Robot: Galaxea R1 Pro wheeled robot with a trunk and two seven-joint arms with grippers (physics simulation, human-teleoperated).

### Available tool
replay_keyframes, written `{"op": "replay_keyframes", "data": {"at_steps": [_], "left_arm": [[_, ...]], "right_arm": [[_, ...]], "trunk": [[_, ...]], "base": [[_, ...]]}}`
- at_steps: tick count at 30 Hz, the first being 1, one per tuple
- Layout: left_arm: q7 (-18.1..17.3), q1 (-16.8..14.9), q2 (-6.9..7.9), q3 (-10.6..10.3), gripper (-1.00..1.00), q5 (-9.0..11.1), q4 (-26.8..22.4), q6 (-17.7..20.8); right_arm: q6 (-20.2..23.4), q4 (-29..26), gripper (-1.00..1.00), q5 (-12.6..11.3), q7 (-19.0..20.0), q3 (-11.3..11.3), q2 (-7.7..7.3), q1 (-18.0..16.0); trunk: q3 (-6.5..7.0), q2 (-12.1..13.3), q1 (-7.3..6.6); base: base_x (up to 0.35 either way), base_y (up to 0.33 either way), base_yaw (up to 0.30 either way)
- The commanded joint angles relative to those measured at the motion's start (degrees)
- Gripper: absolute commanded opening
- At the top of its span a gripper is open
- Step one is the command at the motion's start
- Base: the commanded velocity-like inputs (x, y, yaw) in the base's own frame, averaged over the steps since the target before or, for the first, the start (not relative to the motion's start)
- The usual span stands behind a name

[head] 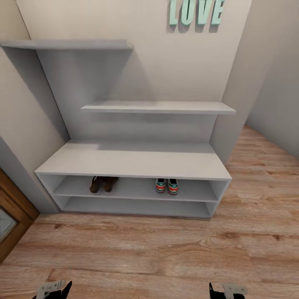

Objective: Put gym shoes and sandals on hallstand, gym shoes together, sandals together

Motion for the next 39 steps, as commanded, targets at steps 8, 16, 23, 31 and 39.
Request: {"op": "replay_keyframes", "data": {"at_steps": [8, 16, 23, 31, 39], "left_arm": [[3.6, 0.0, -2.66, 0.1, 1.0, -1.6, 0.7, -0.4], [4.6, 0.5, -2.91, 0.0, 1.0, -2.9, 5.3, -0.6], [4.7, 2.4, -2.88, -0.1, 1.0, -2.9, 5.8, -0.7], [4.6, 2.7, -2.56, -0.2, 1.0, -3.1, 6.0, -0.6], [6.1, 6.2, -2.27, -0.3, 1.0, -3.1, 6.5, 0.0]], "right_arm": [[0.0, 0.2, 1.0, -1.0, -2.1, 0.7, 0.24, 0.0], [0.1, 0.2, 1.0, -0.9, -2.2, 0.8, 1.66, 1.5], [0.1, 0.2, 1.0, -0.9, -2.4, 0.8, 2.26, 2.9], [0.1, 0.2, 1.0, -0.9, -2.4, 0.8, 2.61, 3.1], [0.2, 0.2, 1.0, -0.9, -2.5, 0.8, 2.65, 3.3]], "trunk": [[1.4, 3.2, -1.77], [2.3, 5.2, -2.87], [2.3, 5.2, -2.87], [2.3, 5.2, -2.87], [2.3, 5.2, -2.87]], "base": [[0.0, 0.0, 0.0], [0.0, 0.0, 0.0], [0.0, 0.0, 0.0], [0.0, 0.0, 0.0], [0.0, 0.0, 0.0]]}}
